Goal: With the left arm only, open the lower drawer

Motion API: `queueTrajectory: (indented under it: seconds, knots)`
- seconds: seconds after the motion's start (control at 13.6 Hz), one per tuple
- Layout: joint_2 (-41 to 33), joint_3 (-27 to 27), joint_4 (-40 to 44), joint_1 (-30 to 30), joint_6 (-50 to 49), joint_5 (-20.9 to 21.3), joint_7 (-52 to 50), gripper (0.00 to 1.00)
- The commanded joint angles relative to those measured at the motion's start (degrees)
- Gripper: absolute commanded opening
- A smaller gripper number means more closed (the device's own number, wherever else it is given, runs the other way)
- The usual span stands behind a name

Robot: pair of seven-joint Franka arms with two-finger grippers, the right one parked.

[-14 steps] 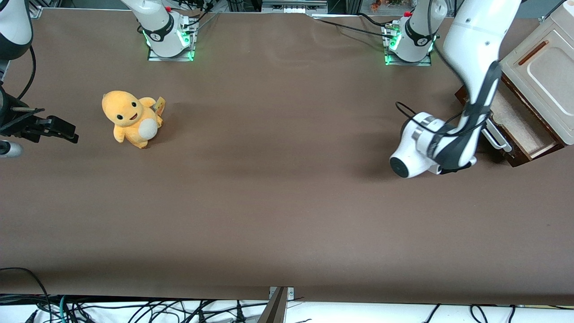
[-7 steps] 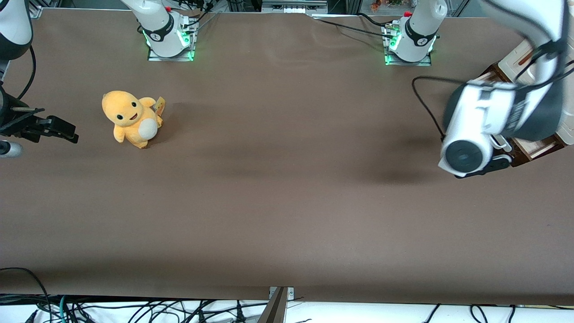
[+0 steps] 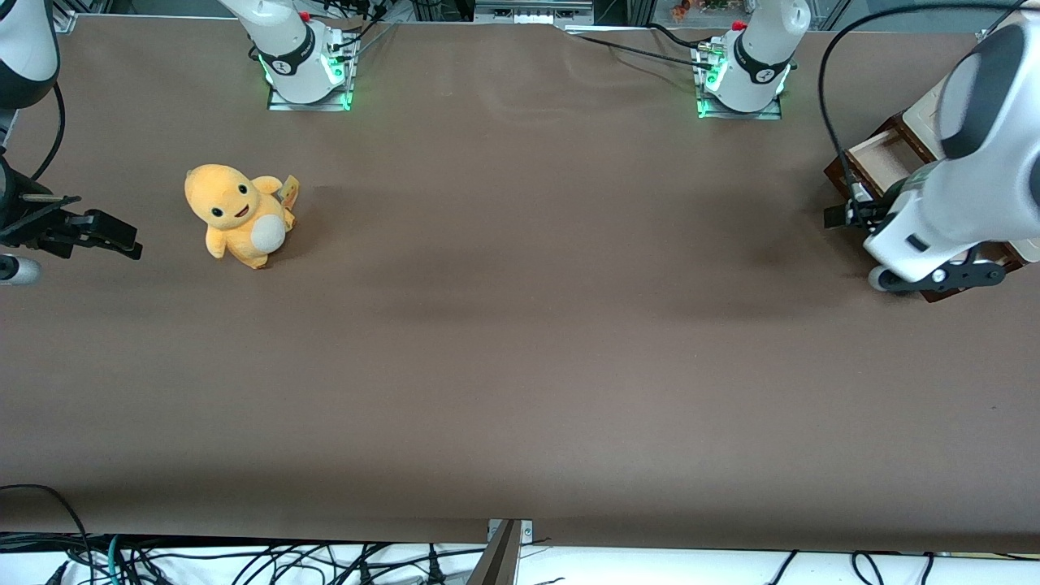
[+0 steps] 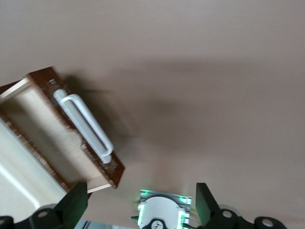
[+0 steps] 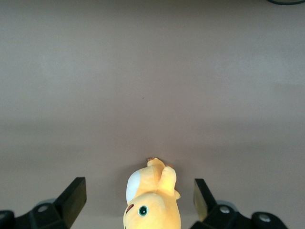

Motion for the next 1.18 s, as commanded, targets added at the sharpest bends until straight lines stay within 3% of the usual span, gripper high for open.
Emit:
queueTrajectory:
  seconds: [0.0, 0.15, 0.37, 0.59, 0.89, 1.11]
  knots:
    - [-1.81, -0.16, 2.28, 2.44, -0.01, -5.81, 4.67, 1.0]
    - [-4.35, 0.28, 0.62, 3.23, 4.97, -8.72, 9.22, 1.0]
    - [-8.14, 1.68, -5.7, 1.66, 11.31, -8.29, 19.17, 1.0]
    - [-12.18, 8.36, -15.18, -2.21, 18.33, -8.72, 19.18, 1.0]
    - [-18.43, 6.44, -27.06, -1.87, 26.61, -7.85, 9.7, 1.0]
    - [-18.35, 2.49, -26.2, -0.55, 27.51, -6.19, 8.55, 1.0]
